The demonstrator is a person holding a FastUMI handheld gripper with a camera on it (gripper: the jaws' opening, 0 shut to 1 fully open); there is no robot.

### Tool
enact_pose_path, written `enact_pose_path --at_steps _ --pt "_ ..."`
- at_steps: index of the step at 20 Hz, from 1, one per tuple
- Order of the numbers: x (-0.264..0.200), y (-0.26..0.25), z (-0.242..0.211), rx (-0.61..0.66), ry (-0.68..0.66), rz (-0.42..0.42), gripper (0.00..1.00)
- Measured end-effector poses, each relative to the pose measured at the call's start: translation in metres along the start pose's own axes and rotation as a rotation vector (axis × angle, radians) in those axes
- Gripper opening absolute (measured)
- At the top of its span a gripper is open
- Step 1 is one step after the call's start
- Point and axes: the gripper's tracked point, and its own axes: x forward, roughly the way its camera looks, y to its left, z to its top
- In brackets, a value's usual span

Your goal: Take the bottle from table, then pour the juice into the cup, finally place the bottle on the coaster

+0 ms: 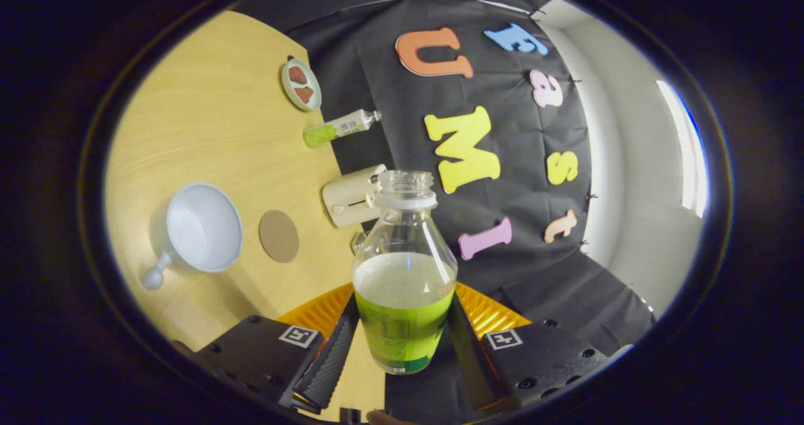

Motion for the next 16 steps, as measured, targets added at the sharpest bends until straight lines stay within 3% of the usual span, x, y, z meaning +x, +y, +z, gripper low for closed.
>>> enact_pose_path --at_steps 4,9,12,16 --pt "0.019 0.03 0.009 0.28 -0.028 0.125 0.82" --pt "0.064 0.057 0.009 0.512 -0.07 0.243 0.82" --pt "0.083 0.08 0.015 0.665 -0.1 0.373 0.82" --pt "0.104 0.08 0.021 0.781 -0.142 0.474 0.83"
